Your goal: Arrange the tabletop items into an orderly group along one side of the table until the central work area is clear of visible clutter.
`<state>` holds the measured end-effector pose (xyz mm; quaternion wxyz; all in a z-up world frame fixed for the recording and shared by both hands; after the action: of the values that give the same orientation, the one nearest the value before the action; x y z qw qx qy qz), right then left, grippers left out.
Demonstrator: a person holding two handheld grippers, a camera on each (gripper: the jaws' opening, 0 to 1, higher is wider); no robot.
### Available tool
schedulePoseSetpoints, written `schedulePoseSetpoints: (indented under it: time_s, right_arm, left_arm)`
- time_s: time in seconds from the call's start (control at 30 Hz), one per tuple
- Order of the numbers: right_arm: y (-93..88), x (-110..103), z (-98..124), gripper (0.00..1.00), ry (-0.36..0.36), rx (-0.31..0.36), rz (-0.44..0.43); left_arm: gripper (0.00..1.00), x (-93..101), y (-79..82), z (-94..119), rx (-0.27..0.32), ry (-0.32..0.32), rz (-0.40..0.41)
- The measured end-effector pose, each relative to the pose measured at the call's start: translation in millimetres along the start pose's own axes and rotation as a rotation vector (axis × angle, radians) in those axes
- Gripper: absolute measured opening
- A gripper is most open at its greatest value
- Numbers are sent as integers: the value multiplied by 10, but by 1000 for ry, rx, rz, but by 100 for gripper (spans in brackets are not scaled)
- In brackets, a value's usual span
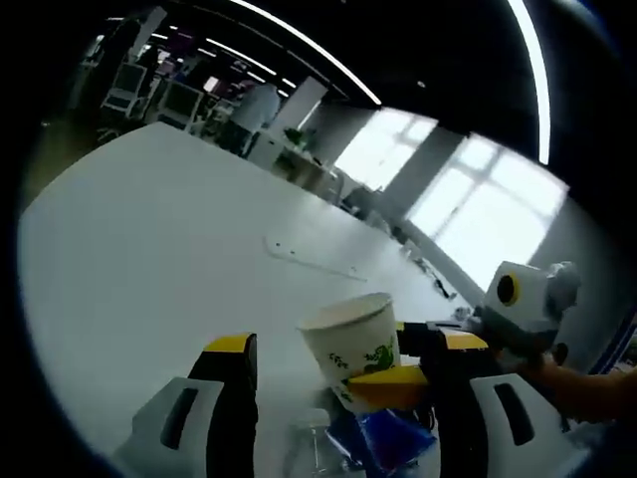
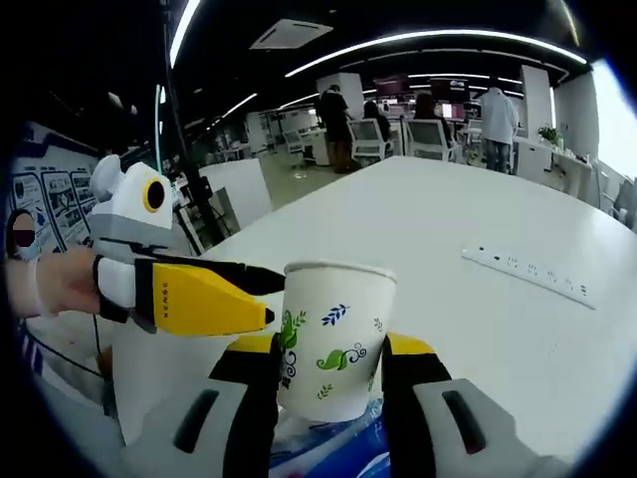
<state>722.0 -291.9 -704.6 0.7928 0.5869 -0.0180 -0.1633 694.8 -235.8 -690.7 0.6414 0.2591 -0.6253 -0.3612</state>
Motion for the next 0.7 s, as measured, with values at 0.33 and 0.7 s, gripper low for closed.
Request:
schedulePoseSetpoints:
  time_s: [0.33, 0.7]
  right_arm:
    - [13, -9, 21, 37, 9, 21, 1]
    - [60, -35, 21, 37, 20, 38, 2]
  left_arm:
    - [64, 36, -23, -120, -16, -12, 25]
    - [61, 45, -14, -179, -25, -22, 25]
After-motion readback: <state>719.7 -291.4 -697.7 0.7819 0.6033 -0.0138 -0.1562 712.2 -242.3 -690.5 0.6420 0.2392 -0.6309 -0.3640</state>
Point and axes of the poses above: the point that each gripper's makers call its tool centre point, and the gripper's own axes: z roughly backward along the fingers, x roughly to its right, y roughly out of its top, the point moved 3 cm from there along z, roughly backward along the fingers, and after that the axes turned 14 degrees about x, right-handed, at the moved point
